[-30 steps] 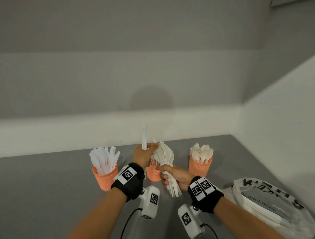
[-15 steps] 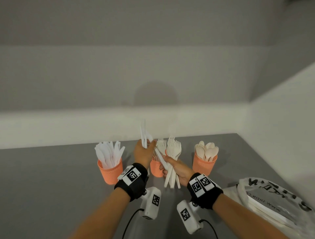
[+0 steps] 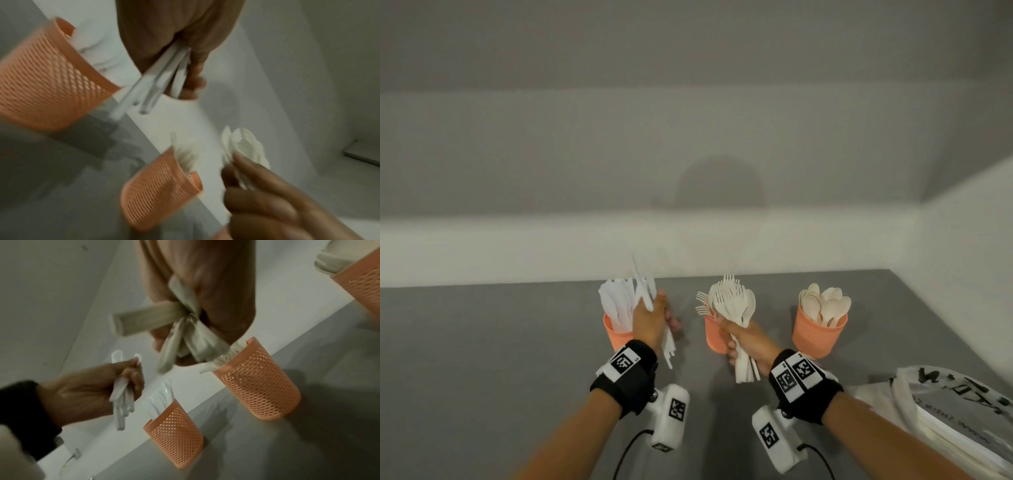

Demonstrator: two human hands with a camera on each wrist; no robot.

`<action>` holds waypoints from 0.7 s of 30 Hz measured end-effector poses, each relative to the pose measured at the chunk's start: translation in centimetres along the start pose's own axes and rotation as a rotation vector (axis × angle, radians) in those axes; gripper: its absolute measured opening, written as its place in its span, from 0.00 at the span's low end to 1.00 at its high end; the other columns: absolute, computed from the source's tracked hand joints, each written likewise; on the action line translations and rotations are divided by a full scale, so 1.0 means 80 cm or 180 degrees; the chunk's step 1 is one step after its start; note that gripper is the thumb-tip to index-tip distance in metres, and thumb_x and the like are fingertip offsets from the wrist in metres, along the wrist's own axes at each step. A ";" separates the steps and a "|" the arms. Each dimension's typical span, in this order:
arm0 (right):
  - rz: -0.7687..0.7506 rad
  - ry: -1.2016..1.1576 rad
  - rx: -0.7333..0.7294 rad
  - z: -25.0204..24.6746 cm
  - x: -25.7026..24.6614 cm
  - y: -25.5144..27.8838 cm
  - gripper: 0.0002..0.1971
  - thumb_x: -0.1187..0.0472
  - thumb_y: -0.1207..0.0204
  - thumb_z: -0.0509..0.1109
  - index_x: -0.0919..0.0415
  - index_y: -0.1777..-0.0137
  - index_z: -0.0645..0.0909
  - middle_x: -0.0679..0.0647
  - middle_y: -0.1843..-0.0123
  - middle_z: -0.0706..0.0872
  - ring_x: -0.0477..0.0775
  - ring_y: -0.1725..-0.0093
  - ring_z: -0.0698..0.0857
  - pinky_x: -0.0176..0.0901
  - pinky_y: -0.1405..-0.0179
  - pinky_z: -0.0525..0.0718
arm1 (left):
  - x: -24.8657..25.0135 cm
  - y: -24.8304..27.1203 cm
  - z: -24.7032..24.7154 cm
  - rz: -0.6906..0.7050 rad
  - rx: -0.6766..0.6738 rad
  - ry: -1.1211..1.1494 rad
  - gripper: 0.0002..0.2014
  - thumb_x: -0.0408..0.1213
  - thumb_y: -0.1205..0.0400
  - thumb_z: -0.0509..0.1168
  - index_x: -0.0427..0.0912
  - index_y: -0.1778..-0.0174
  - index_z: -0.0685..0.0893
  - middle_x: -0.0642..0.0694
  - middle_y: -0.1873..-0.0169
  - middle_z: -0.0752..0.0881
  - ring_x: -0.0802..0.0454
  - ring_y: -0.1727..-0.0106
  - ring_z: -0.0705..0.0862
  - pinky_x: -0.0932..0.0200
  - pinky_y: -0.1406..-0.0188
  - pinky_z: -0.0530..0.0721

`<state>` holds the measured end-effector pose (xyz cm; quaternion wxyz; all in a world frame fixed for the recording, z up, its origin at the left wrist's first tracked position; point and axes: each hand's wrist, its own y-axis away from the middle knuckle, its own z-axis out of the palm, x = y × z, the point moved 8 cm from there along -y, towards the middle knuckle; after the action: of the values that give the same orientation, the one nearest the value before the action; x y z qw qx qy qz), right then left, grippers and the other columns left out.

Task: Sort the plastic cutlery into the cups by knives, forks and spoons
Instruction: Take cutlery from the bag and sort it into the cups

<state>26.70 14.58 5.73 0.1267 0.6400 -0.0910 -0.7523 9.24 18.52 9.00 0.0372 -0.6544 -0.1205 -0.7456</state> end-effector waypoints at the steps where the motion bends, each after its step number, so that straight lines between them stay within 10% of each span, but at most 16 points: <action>1: 0.0034 -0.0007 0.0028 -0.002 0.001 -0.001 0.08 0.55 0.20 0.65 0.58 0.57 0.74 0.47 0.84 0.69 0.43 0.87 0.67 0.32 0.87 0.70 | 0.007 -0.007 -0.015 0.0091 0.0147 -0.0078 0.15 0.44 0.17 0.61 0.36 0.63 0.77 0.41 0.80 0.75 0.55 0.83 0.77 0.58 0.77 0.81; 3: 0.0180 0.0032 0.0147 -0.006 0.007 -0.006 0.09 0.54 0.20 0.66 0.55 0.58 0.71 0.47 0.85 0.67 0.43 0.88 0.65 0.30 0.87 0.66 | 0.026 -0.025 -0.042 0.0331 0.0476 -0.0233 0.20 0.48 0.20 0.65 0.30 0.54 0.78 0.31 0.73 0.77 0.52 0.75 0.84 0.62 0.69 0.85; 8: 0.0165 -0.0069 0.0140 -0.004 0.003 -0.015 0.14 0.51 0.21 0.67 0.57 0.44 0.69 0.47 0.84 0.68 0.44 0.87 0.66 0.31 0.86 0.66 | 0.065 -0.063 -0.071 0.0775 0.0836 -0.0366 0.23 0.53 0.20 0.63 0.37 0.71 0.71 0.42 0.77 0.75 0.50 0.74 0.77 0.63 0.72 0.73; 21: 0.0081 -0.0079 0.0169 -0.006 0.001 -0.013 0.26 0.51 0.21 0.65 0.66 0.29 0.66 0.46 0.82 0.71 0.43 0.85 0.69 0.33 0.86 0.71 | 0.007 -0.097 -0.066 0.0885 0.0531 -0.1284 0.11 0.37 0.25 0.72 0.37 0.61 0.75 0.39 0.62 0.80 0.46 0.58 0.77 0.58 0.56 0.71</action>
<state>27.08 15.58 5.22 0.1181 0.6326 -0.1206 -0.7559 2.38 24.90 7.95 0.1683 -0.7948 -0.0955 -0.5752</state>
